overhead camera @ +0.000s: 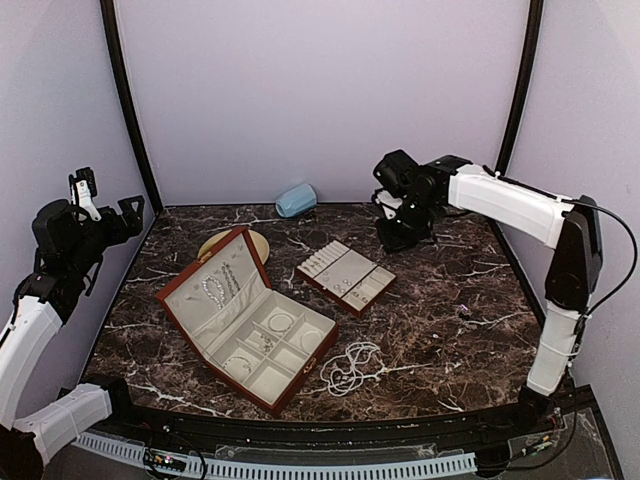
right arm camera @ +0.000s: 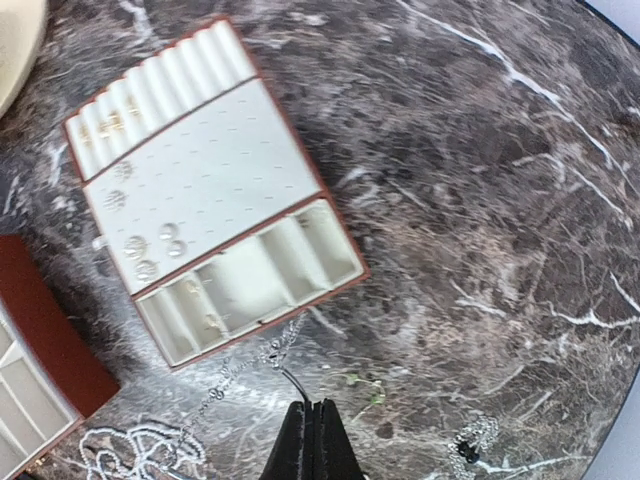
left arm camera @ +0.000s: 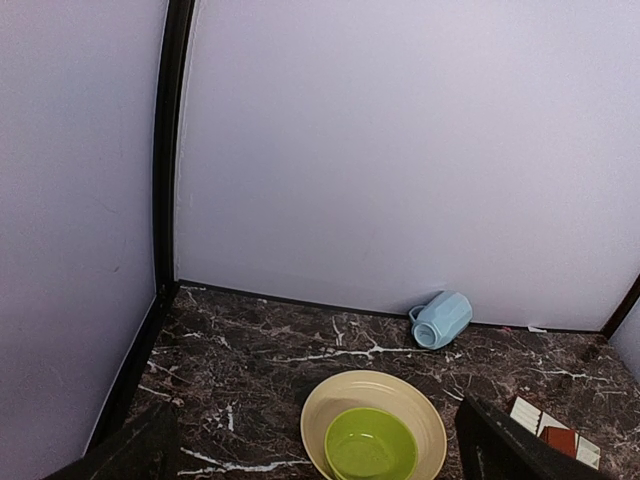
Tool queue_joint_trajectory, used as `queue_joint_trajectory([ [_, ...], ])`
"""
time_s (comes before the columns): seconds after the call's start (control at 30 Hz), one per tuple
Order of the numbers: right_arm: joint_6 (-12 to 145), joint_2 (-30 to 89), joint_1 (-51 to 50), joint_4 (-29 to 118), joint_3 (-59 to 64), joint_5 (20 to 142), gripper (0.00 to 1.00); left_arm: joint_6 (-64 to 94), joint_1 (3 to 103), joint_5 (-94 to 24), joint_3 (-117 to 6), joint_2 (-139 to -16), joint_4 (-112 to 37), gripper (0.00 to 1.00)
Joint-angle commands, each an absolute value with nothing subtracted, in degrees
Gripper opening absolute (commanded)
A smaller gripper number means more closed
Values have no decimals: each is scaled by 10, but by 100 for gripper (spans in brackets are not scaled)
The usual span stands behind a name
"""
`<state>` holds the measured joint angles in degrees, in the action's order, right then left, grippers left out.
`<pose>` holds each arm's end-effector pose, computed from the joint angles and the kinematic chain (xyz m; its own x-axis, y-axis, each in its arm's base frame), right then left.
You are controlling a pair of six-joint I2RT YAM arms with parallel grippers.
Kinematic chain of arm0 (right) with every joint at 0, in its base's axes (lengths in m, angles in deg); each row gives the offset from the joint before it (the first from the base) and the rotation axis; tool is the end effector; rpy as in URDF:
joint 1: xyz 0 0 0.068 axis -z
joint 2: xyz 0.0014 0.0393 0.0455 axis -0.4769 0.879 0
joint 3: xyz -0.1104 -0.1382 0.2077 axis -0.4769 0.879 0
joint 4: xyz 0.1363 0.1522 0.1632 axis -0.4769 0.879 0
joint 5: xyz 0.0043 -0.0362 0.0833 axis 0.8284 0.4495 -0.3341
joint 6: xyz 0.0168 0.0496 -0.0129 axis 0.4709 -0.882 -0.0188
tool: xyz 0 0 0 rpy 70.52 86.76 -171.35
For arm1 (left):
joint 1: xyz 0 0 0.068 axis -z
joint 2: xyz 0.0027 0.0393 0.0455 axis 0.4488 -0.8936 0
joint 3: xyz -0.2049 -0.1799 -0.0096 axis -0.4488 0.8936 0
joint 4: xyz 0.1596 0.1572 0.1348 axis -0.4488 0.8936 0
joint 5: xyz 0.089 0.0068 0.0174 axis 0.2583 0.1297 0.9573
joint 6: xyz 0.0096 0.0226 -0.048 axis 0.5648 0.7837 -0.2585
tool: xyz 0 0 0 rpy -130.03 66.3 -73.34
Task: Organize the mixed jewelry
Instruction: Place the bracelet in the larger divider.
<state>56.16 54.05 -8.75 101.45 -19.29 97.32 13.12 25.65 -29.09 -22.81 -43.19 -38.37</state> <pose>0.3125 0.2309 0.2922 -0.8570 -0.2803 -0.4323 -0.3084 0.9512 -0.0053 0.1774 0.0017 0.3415 0.0142 -0.2269 -0.9738 0.0307 0.9735 -0.2264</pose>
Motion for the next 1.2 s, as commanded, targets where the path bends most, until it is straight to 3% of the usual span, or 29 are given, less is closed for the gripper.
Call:
queue_joint_trajectory([
  [0.0,592,570,-152,1023,-232,913,0,129,254,-295,-226,-422,-387,99],
  [0.57,619,694,-337,956,-323,796,0,131,254,-293,-225,-416,-385,99],
  [1.17,622,764,-415,954,-373,758,0,128,254,-296,-225,-410,-385,99],
])
